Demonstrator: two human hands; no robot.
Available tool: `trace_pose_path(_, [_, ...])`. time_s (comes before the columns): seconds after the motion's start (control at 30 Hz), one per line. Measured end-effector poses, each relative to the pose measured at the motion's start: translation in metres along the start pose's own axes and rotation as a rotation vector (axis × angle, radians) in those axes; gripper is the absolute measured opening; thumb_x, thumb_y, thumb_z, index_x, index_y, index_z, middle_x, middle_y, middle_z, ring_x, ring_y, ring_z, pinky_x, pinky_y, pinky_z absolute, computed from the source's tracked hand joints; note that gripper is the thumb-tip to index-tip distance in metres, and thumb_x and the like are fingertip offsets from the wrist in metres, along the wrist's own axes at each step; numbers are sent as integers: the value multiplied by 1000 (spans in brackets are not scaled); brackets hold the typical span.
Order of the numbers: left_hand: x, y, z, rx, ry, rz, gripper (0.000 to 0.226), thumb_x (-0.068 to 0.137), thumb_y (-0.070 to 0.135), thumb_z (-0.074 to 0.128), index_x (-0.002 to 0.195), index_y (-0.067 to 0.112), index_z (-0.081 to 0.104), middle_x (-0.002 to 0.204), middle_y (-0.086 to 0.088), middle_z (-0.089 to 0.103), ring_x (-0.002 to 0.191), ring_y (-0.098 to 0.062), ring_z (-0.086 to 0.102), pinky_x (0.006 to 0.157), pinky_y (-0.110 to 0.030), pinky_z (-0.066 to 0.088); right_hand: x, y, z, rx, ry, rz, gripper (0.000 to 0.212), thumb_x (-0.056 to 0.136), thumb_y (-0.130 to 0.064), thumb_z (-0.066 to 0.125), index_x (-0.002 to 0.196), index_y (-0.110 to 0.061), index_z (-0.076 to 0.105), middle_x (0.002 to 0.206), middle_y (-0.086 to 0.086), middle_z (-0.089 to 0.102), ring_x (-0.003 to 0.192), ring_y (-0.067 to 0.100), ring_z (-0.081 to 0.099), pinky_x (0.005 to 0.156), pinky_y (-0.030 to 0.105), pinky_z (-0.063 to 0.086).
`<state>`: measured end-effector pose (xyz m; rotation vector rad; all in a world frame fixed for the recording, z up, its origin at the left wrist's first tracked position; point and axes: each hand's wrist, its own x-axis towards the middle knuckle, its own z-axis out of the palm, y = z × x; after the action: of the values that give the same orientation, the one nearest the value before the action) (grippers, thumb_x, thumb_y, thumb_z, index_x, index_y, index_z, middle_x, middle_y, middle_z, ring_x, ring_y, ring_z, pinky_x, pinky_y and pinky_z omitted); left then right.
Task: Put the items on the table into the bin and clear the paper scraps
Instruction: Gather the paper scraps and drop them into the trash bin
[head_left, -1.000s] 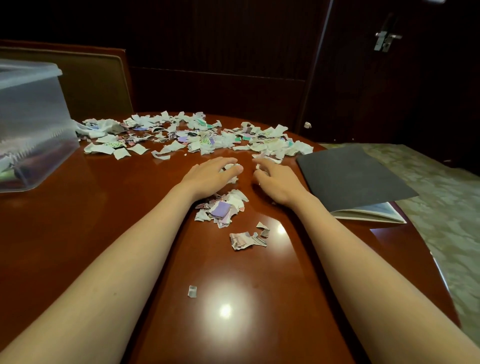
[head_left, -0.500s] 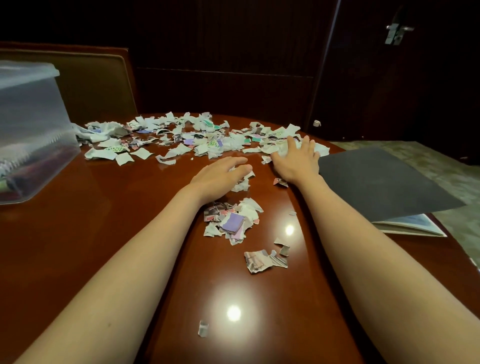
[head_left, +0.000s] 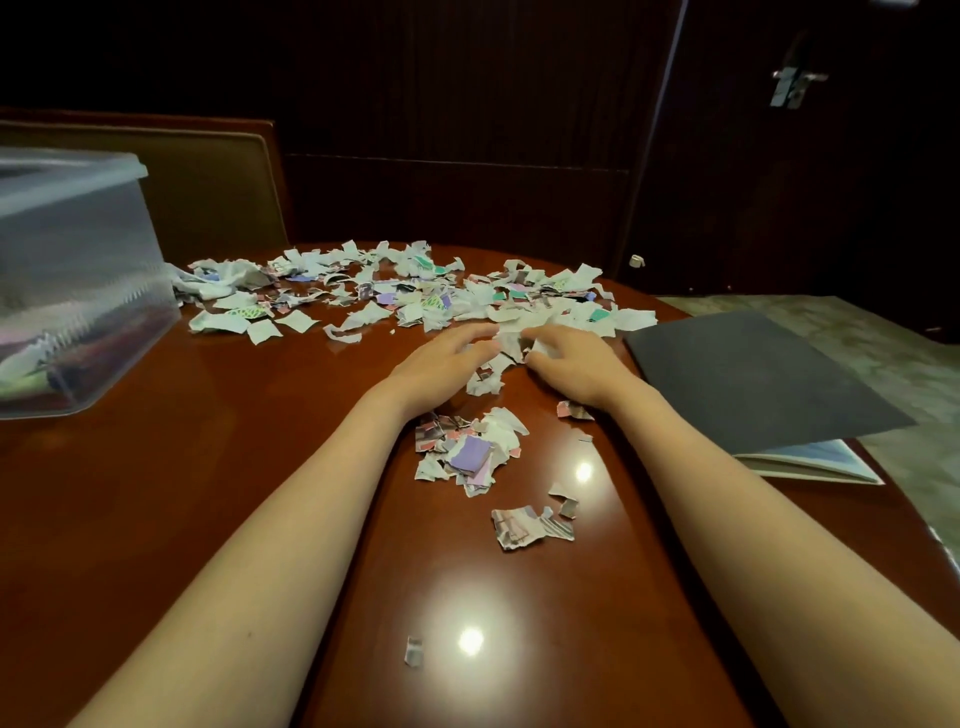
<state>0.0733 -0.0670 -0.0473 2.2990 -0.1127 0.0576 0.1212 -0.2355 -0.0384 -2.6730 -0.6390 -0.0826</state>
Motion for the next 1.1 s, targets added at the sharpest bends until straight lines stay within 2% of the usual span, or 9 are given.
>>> trace_pose_path(0.2, [-16,5,1,-28,-30,9,38,94,38,46,132,35,48,142,7,45,129,-14,42,98,-28,33,-36,-15,2,184,42,-85,36,96,-13,42,129,-21,54,132,2,56,111,18,57,87,21,42])
trace_pose_path(0.33, [-34,10,1,-24,-40,31,35,85,17,60,113,37,56,121,5,55,105,-13,51,77,-21,40,-59,-24,5,337,75,-68,32,95,-9,42,115,-22,62,99,-6,60,46,2,57,42,10,41])
trace_pose_path(0.4, [-42,12,2,-70,-38,28,34,84,9,57,105,36,57,111,0,59,89,-14,54,69,-19,41,-68,-27,5,423,80,-39,30,94,-9,42,111,-20,65,80,-8,59,38,4,50,38,11,37])
trace_pose_path(0.47, [-51,16,3,-136,-35,16,34,84,4,51,103,31,61,109,-5,62,80,-13,56,69,-22,43,-78,-33,3,484,67,-38,29,93,-8,43,107,-20,65,86,-5,63,50,8,55,46,13,42])
trace_pose_path(0.57, [-64,19,3,-206,3,32,30,87,6,48,104,24,64,119,1,59,106,-14,53,86,-26,40,-89,-39,1,595,55,-3,25,87,-7,50,95,-24,67,122,2,62,104,17,60,88,28,48])
trace_pose_path(0.63, [-73,21,3,-237,31,46,25,88,16,52,108,27,62,120,6,56,112,-11,49,90,-27,37,-96,-41,0,668,38,2,23,84,-6,54,87,-23,68,115,2,64,113,17,55,101,35,42])
trace_pose_path(0.73, [-86,22,3,-321,66,40,29,83,26,51,110,29,60,113,9,56,106,-9,52,90,-27,43,-104,-43,1,792,90,12,15,89,-13,55,89,-18,70,103,-2,65,109,16,55,101,36,40])
trace_pose_path(0.9, [-103,26,2,-563,195,13,30,99,15,33,120,15,54,92,-4,67,85,-18,66,80,-25,52,-104,-40,4,773,299,175,26,95,-23,45,108,-13,65,119,4,61,115,19,52,102,35,40])
trace_pose_path(1.1, [-99,22,3,-623,393,-92,29,99,21,29,111,23,55,102,0,64,110,-16,55,96,-27,40,-86,-43,2,517,135,88,39,101,-24,32,132,-9,51,140,4,47,129,17,42,102,25,29])
